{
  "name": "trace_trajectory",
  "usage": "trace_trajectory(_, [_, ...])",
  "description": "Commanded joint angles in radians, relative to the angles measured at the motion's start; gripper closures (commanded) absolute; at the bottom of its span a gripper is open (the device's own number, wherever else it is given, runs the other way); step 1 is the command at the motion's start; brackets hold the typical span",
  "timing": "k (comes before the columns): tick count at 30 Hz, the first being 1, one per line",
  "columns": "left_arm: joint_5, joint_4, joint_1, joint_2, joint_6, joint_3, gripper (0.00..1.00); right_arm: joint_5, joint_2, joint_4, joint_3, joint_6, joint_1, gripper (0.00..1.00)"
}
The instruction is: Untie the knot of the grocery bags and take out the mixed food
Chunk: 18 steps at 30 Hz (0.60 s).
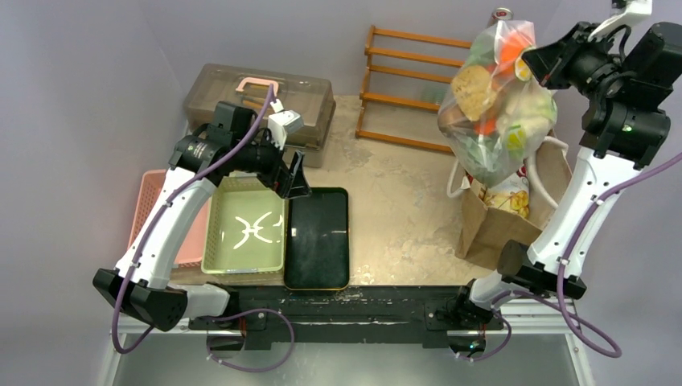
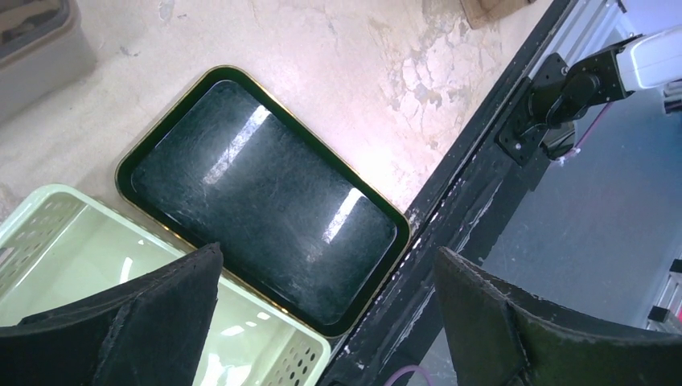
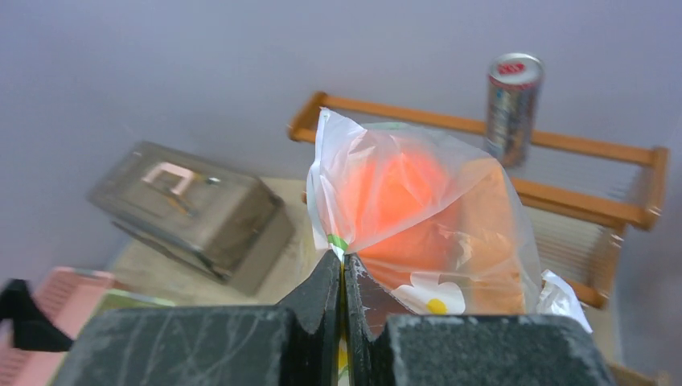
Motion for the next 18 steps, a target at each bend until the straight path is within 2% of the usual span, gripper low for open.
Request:
trace_trajectory(1, [0.02, 0.049, -0.006, -0.006, -0.049, 0.002, 0.0, -0.172, 0.011, 0.323, 0.038, 0.296, 0.034, 1.0])
trace_trajectory(9, [0.03, 0.061, 0.009, -0.009, -0.105, 0.013, 0.0, -0.188, 0.095, 0.389, 0.076, 0.385, 0.264, 1.0])
trace_trajectory(12, [0.112, 0.077, 0.07, 0.0, -0.161, 0.014, 0.0, -0.2, 0.113, 0.375, 0.079, 0.379, 0.316, 1.0])
trace_trajectory(15, [0.193, 0.113, 0.144, 0.012, -0.213, 0.017, 0.0, -0.217, 0.101, 0.318, 0.008, 0.308, 0.367, 1.0])
trace_trajectory(18, [0.179, 0.126, 0.157, 0.012, -0.193, 0.031, 0.0, -0.218, 0.052, 0.227, -0.127, 0.131, 0.411, 1.0])
